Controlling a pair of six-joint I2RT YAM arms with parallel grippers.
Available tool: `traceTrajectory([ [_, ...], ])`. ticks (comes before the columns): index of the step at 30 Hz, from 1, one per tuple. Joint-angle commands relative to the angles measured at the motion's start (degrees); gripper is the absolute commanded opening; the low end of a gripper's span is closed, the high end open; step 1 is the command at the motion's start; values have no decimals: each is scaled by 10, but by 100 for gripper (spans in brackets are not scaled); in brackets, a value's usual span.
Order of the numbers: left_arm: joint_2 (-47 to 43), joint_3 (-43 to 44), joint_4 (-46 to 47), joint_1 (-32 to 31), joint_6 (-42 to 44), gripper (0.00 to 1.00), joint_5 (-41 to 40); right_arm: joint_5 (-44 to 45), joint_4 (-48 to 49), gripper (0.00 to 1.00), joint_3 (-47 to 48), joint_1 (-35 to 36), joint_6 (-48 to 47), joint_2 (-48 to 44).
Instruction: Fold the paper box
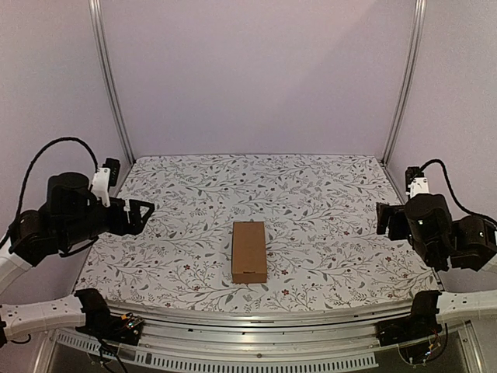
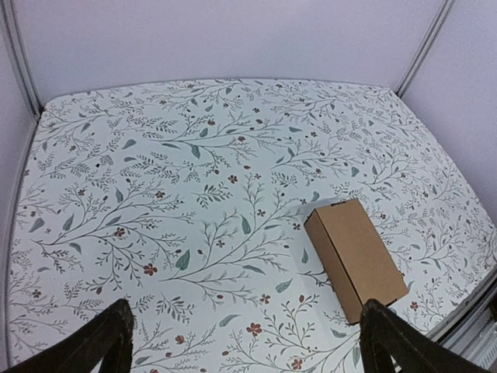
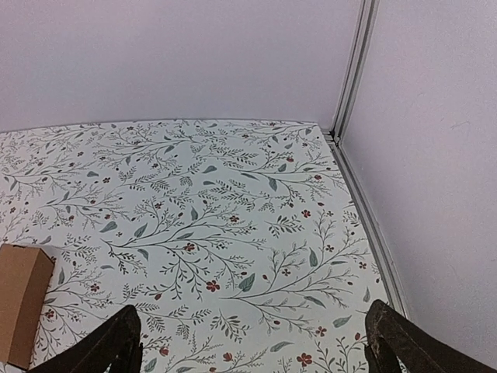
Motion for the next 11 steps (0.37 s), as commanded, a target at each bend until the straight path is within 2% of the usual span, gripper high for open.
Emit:
traceTrajectory([
  [1, -29, -15, 8, 0, 25, 100, -2, 28, -40, 99, 2, -2, 4, -22],
  [11, -42, -13, 5, 2, 30, 100, -16, 34, -17, 99, 3, -1, -5, -47],
])
